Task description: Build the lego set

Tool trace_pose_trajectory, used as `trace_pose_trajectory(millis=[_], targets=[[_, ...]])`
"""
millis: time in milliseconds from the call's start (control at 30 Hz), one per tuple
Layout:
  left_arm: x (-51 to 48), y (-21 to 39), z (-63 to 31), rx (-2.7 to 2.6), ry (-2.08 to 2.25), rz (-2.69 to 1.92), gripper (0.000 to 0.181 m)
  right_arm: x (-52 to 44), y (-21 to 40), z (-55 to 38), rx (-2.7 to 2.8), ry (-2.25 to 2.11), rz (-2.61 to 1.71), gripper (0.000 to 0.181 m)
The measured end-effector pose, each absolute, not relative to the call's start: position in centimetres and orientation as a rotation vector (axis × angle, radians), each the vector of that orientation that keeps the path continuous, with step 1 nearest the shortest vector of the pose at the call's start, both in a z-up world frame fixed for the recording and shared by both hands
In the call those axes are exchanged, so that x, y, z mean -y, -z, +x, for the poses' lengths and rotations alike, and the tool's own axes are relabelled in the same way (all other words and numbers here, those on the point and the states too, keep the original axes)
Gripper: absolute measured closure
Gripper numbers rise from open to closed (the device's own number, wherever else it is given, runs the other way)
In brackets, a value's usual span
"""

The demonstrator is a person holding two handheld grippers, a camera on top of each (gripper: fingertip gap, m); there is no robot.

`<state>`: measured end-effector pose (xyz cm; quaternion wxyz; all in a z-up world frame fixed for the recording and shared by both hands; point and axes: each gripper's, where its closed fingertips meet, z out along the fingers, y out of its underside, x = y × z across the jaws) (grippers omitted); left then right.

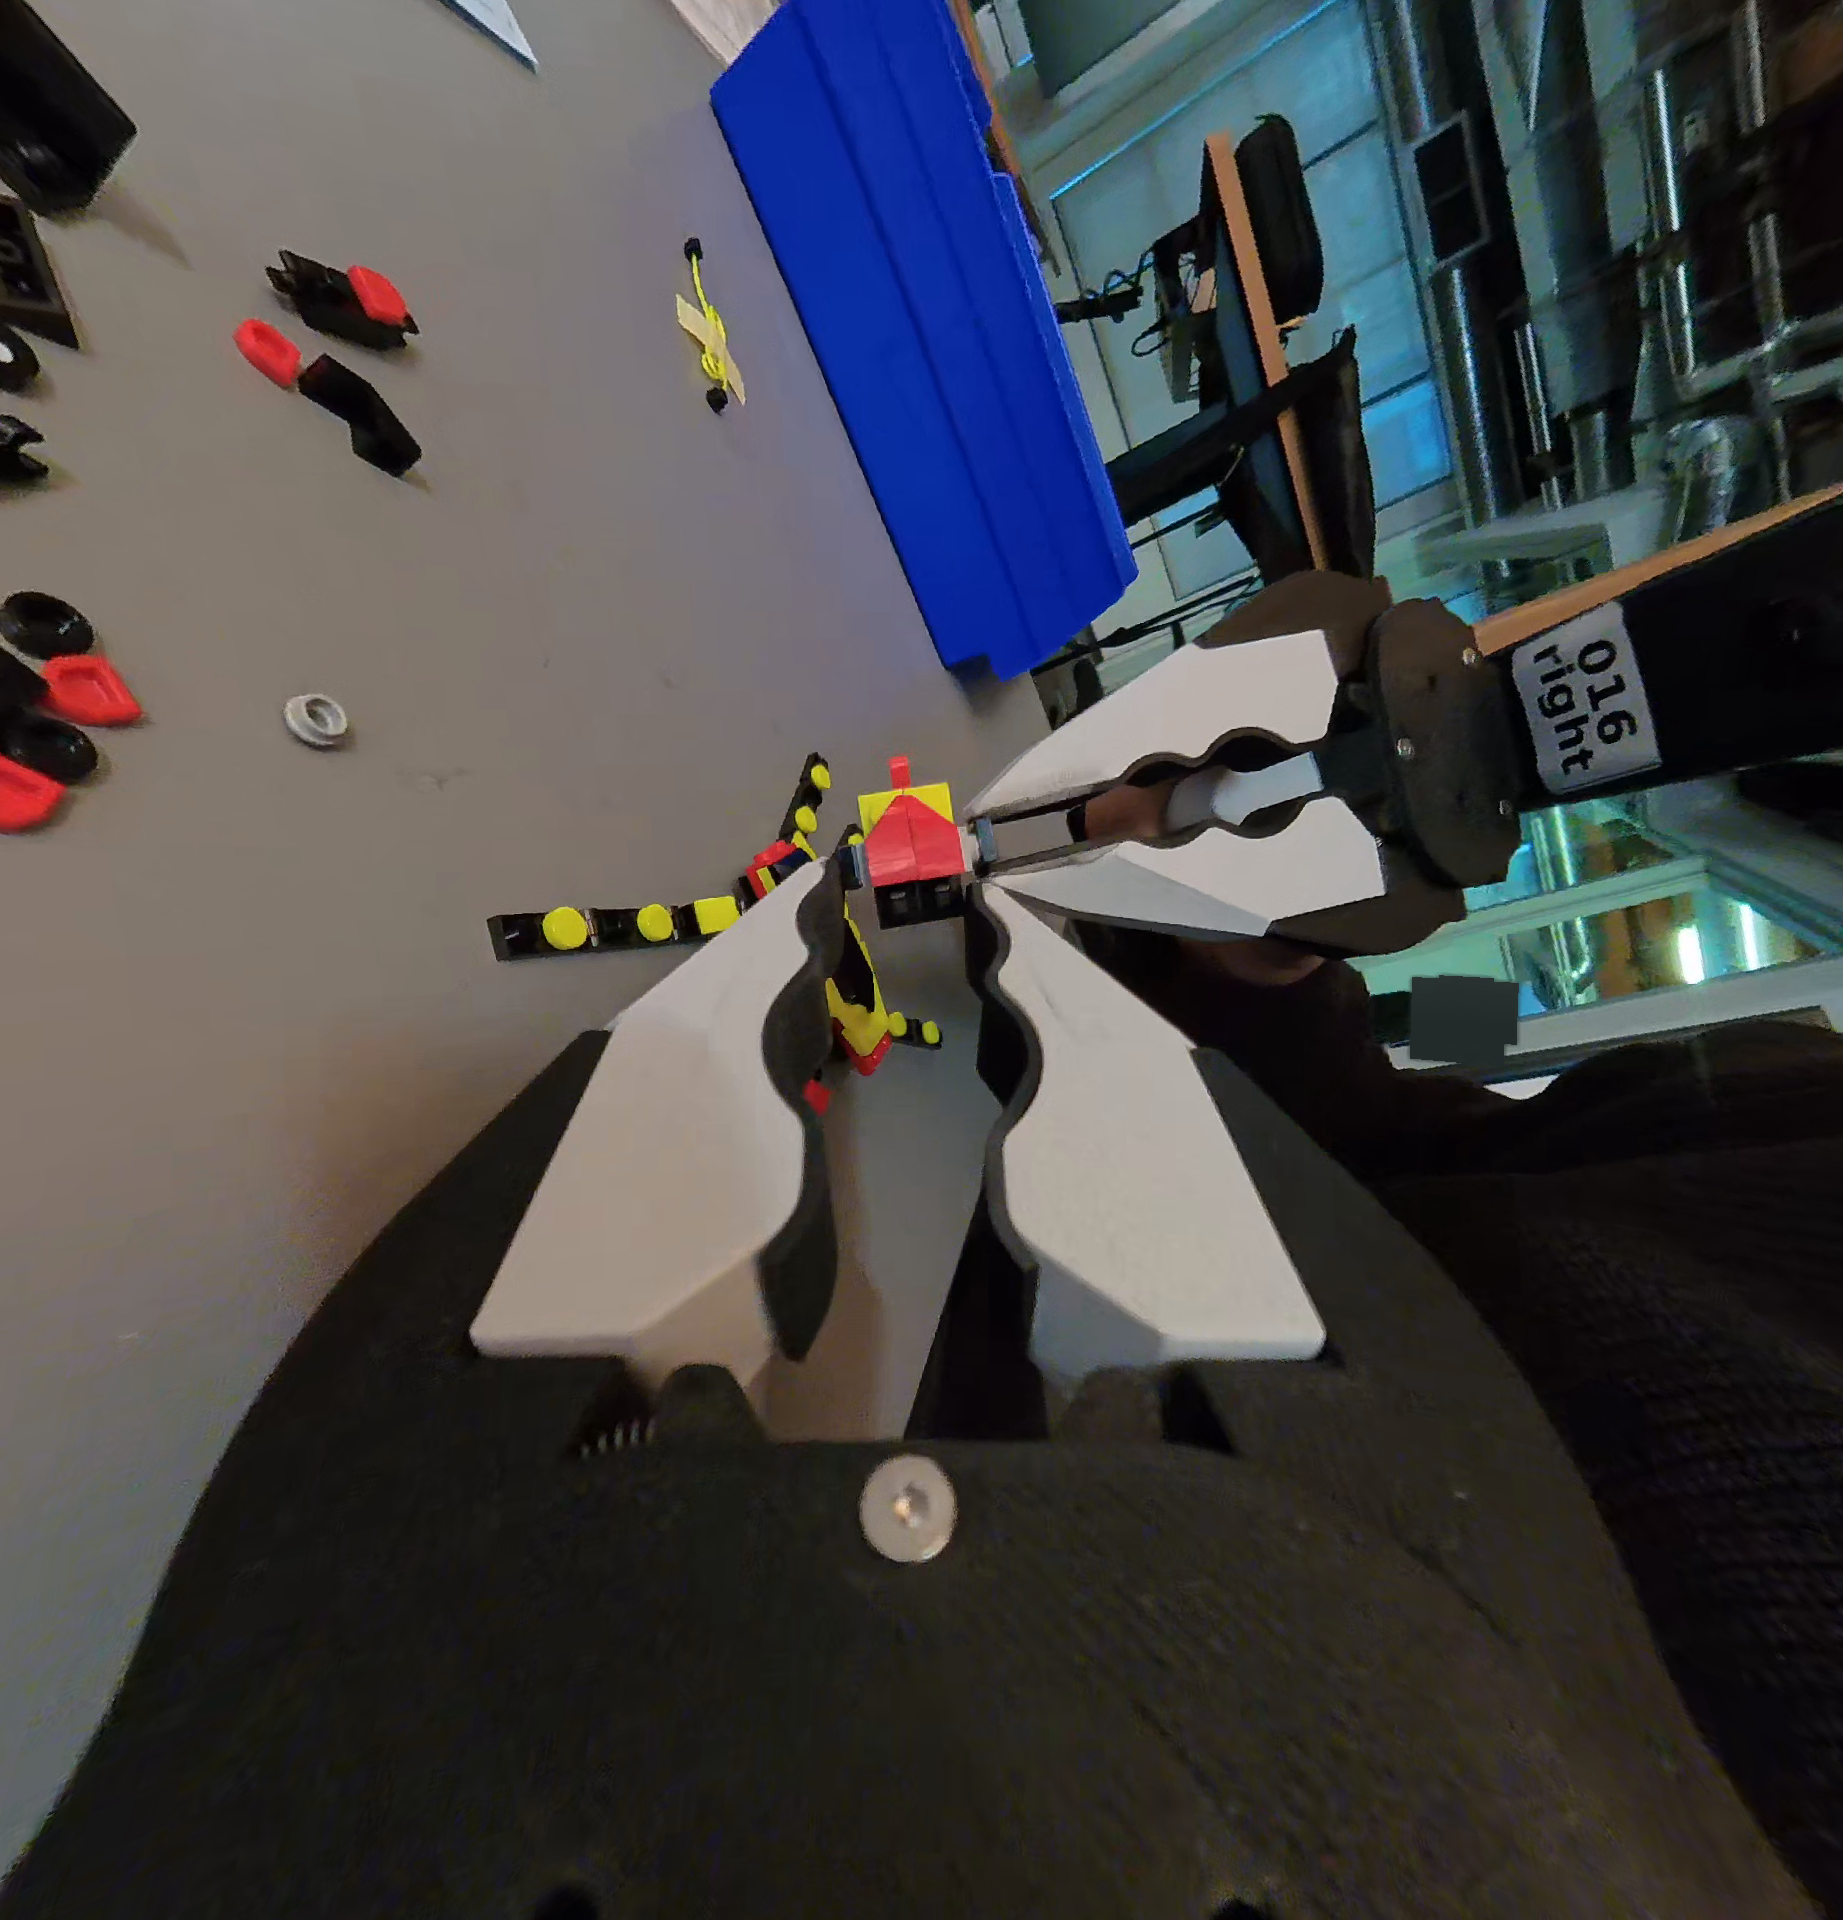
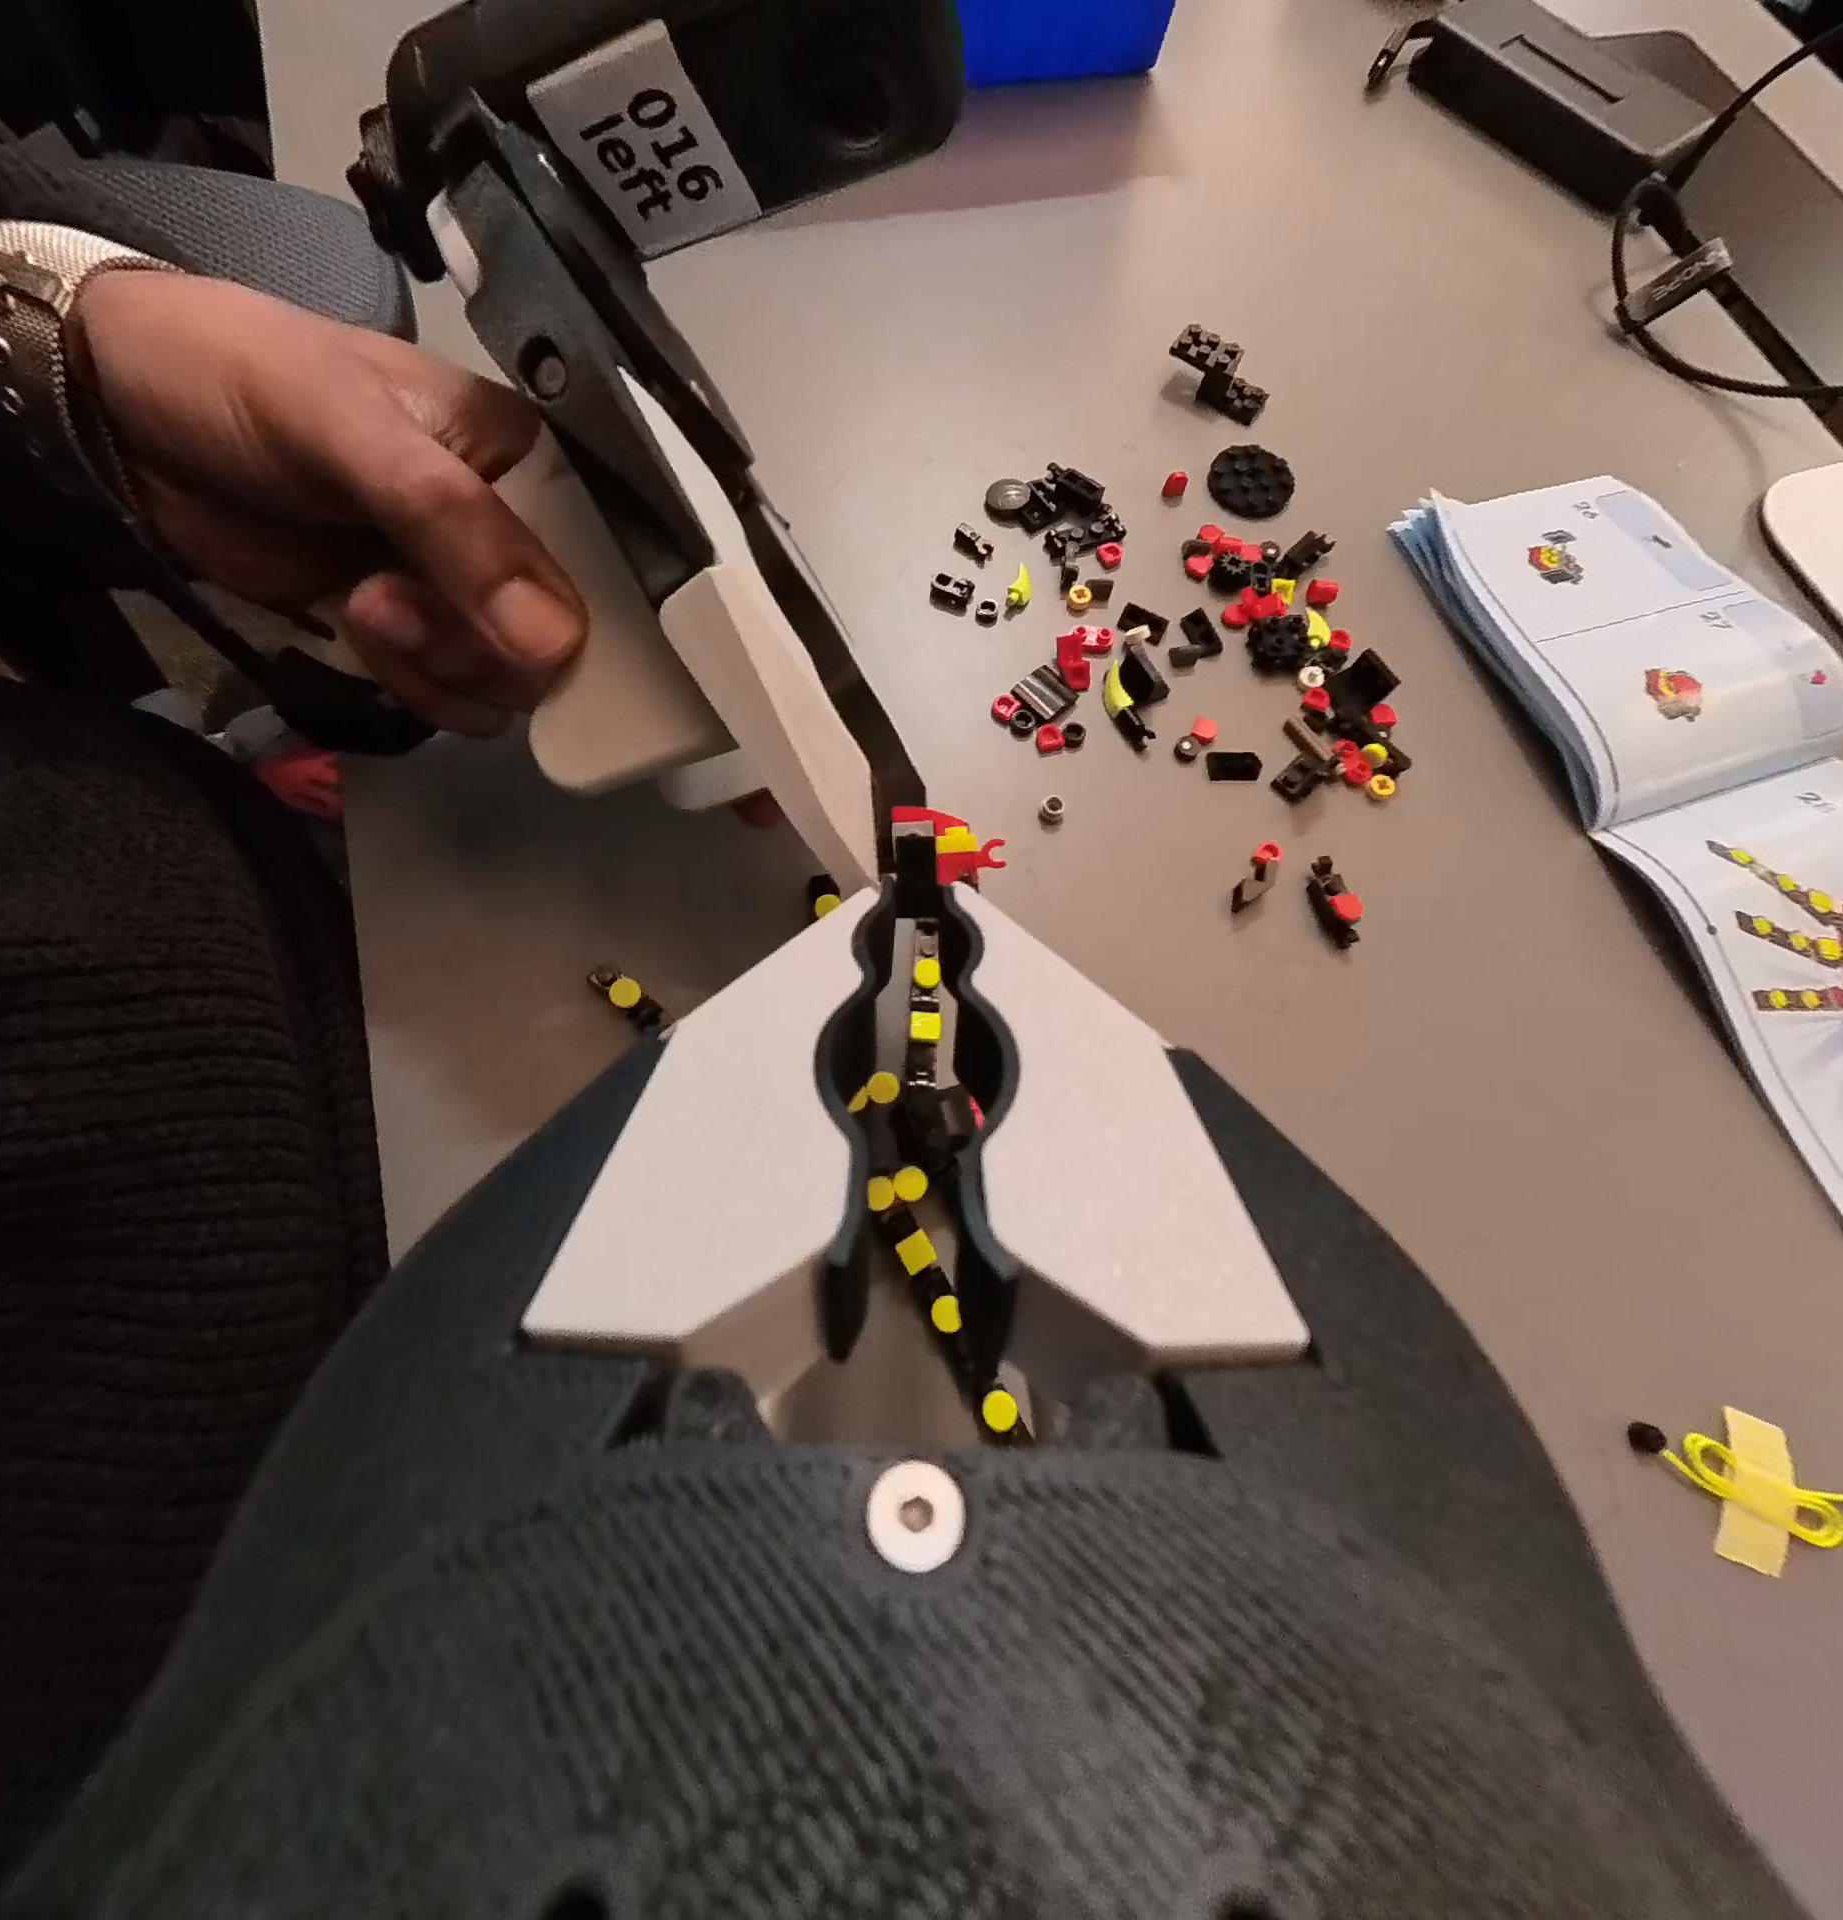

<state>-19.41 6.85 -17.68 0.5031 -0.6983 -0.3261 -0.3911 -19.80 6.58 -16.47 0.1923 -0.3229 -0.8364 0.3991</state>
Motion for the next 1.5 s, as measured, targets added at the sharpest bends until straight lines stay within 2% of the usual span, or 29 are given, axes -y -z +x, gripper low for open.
trace_pose_trajectory(millis=[100,333,500,733,967,1033,1500], targets=[[-6.9,17.6,-19.3,0.772,0.943,-1.692,0.160,-6.6,16.4,-19.7,2.349,-1.124,-0.896,0.175],[-6.9,16.7,-19.0,0.749,1.012,-1.635,0.144,-6.6,16.4,-19.6,2.353,-1.117,-0.880,0.175],[-6.8,16.5,-19.0,0.742,1.023,-1.624,0.142,-6.5,16.4,-19.5,2.353,-1.116,-0.867,0.175],[-6.7,16.8,-19.2,0.758,1.018,-1.643,0.153,-6.5,16.3,-19.5,2.349,-1.103,-0.858,0.175],[-6.7,17.4,-19.1,0.737,0.955,-1.715,0.154,-6.9,16.9,-19.6,2.358,-1.042,-0.853,0.175],[-6.7,17.7,-19.2,0.746,0.933,-1.732,0.161,-6.9,16.9,-19.6,2.361,-1.040,-0.855,0.175],[-6.8,18.2,-19.3,0.721,0.846,-1.798,0.161,-6.8,17.4,-19.5,2.383,-1.013,-0.852,0.175]])
